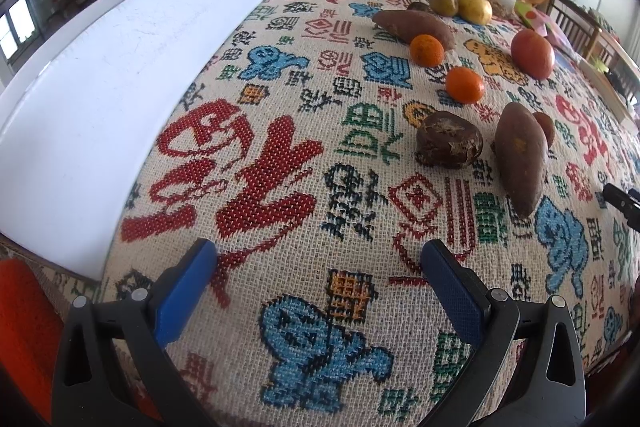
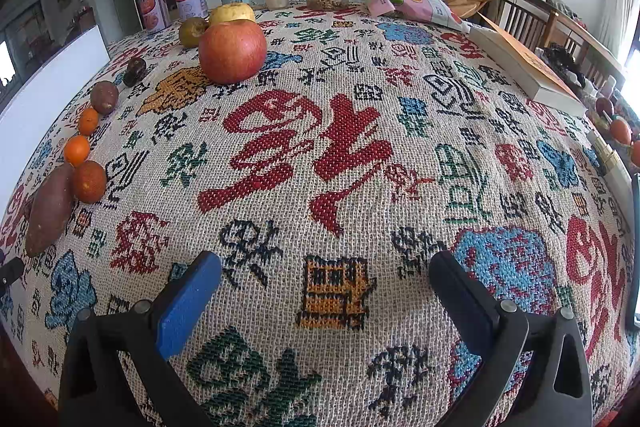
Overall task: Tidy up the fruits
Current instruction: 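Move the left tool forward over the table toward the fruits, then lower the open left tool toward the dark brown round fruit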
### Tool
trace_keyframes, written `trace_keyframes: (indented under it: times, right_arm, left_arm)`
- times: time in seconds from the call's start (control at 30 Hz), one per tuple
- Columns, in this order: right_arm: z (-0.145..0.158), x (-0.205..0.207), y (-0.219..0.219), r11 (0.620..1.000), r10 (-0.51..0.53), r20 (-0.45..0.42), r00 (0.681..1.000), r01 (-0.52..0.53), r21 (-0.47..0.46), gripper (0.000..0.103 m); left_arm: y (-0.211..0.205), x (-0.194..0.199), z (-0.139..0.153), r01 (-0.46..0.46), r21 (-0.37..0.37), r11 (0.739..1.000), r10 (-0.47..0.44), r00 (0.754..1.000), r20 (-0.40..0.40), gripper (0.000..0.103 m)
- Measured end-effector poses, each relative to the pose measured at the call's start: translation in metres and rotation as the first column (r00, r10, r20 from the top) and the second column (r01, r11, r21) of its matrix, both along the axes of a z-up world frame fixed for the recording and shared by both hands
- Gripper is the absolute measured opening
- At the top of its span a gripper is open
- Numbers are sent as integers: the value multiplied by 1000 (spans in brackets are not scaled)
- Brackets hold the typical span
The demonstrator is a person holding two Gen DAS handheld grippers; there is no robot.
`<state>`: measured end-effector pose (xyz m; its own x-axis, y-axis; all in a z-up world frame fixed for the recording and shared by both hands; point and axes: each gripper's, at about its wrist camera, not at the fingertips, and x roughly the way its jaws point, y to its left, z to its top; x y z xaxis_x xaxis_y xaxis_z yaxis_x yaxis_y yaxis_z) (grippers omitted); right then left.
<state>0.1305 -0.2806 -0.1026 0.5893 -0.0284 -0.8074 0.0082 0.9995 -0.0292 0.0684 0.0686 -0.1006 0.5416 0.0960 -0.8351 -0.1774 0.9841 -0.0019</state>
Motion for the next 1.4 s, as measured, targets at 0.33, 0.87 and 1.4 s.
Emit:
trace_keyframes:
  times: [0.33, 0.87, 1.4]
  right_arm:
    - [0, 0, 1, 1000, 0, 0, 1000, 0, 0, 103]
    - [0, 0, 0, 1000, 0, 1, 1000, 0, 0, 103]
    - [0, 0, 0, 1000, 0, 1, 1000, 0, 0, 103]
  left_arm:
    - [-1, -2, 0, 6, 1, 1000, -6, 1000, -1, 103]
    - [0, -2, 0, 5, 2, 1000, -5, 1000, -1, 103]
    - [0, -3, 0, 8, 5, 1000, -8, 1000, 5, 103]
